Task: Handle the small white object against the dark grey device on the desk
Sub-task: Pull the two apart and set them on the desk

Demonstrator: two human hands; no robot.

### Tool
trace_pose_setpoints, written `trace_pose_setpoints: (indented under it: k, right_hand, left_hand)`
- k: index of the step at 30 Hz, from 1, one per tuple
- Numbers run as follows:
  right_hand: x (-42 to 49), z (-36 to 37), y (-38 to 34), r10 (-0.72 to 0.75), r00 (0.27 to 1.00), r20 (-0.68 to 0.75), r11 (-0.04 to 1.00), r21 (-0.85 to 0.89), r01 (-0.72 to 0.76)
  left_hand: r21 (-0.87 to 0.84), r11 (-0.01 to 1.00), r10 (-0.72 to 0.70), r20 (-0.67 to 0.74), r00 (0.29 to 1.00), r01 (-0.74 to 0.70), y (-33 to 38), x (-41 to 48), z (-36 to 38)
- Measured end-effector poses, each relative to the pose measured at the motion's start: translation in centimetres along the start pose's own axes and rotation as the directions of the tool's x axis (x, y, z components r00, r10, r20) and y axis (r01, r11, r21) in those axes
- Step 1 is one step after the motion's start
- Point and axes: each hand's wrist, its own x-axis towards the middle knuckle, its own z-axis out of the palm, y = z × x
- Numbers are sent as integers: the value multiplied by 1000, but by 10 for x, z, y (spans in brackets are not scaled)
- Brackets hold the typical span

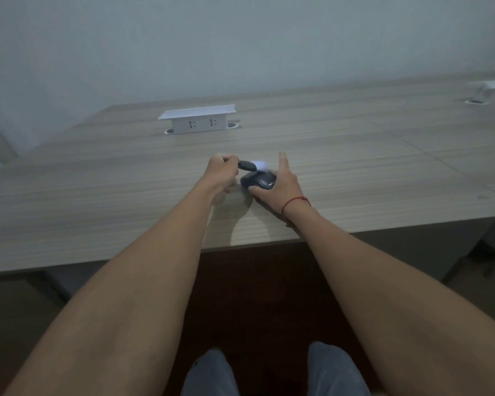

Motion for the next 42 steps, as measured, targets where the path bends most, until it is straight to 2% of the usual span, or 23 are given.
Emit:
trace_pose_setpoints:
  k: [2, 4, 8, 14, 17, 20, 23, 29, 35, 42]
  right_hand:
    - [1, 1, 2, 0, 1000, 0, 999, 36, 0]
    - [1, 1, 3, 11, 1000, -1, 998, 64, -11]
    - [3, -1, 4, -1, 1000, 0, 997, 77, 1]
    - [5, 3, 5, 24, 999, -26, 999, 44, -23]
    - [3, 2, 4, 38, 998, -40, 999, -4, -38]
    - [0, 2, 3, -5, 998, -61, 996, -94, -1]
    - [-5, 1, 0, -39, 998, -53, 992, -124, 32]
    - [-8, 1, -1, -40, 998, -52, 986, -162, 31]
    - [2, 3, 3, 7, 990, -140, 979, -199, -35]
    - [18, 3, 5, 86, 972, -220, 969, -208, -133]
  left_hand:
    - [95, 995, 37, -71, 997, -30, -1, 5, 3]
    - [216, 976, 27, -168, 985, 10, -4, 9, 2]
    - [81, 996, -28, -43, 999, 32, -2, 6, -1]
    - [154, 988, 10, -243, 970, 28, -17, 2, 0]
    - [148, 986, -37, -250, 967, 77, -20, 2, -3]
    - [239, 964, -54, -252, 966, 116, -21, 1, -9]
    - [373, 920, -26, -244, 970, 119, -25, -2, -15]
    - [515, 843, 17, -308, 951, 152, -36, -3, -20]
    - [559, 820, 106, -363, 926, 125, -43, -6, -17]
    - [554, 822, 180, -475, 862, 133, -46, 1, -6]
